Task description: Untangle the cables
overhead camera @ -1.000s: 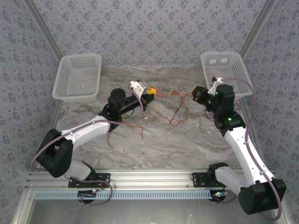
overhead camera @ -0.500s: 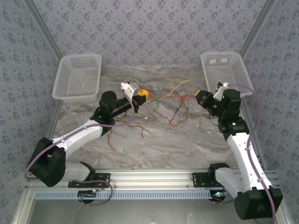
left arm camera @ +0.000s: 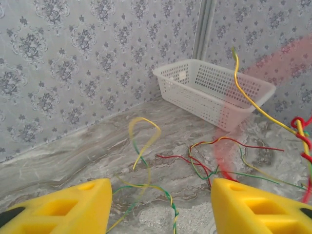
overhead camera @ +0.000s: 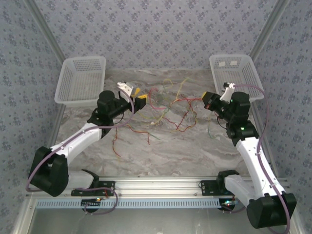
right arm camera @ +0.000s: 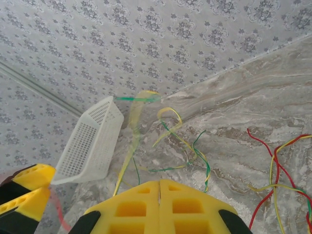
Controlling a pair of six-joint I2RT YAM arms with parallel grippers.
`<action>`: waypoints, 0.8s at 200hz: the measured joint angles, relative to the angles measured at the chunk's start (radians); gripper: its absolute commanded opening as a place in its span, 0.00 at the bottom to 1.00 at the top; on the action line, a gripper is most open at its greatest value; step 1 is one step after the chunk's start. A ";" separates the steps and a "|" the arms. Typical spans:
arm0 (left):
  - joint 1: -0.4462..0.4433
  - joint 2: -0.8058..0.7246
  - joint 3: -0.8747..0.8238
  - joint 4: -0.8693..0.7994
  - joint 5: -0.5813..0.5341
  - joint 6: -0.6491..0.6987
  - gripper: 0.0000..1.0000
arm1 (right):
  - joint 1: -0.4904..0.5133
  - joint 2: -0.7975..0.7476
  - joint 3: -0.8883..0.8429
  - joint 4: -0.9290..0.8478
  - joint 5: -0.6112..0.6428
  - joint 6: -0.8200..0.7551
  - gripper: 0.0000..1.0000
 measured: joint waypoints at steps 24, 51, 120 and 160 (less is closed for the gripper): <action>-0.028 -0.055 0.000 -0.019 -0.011 0.017 0.71 | 0.020 0.000 0.005 -0.002 0.037 -0.004 0.00; -0.130 -0.100 0.008 -0.050 -0.017 0.055 0.82 | 0.033 0.000 0.008 -0.008 0.078 -0.003 0.00; -0.244 0.079 0.079 -0.109 0.001 0.107 0.84 | 0.057 0.000 0.009 -0.009 0.131 0.033 0.00; -0.291 0.190 0.161 -0.124 -0.003 0.129 0.86 | 0.061 -0.001 0.011 -0.011 0.164 0.080 0.00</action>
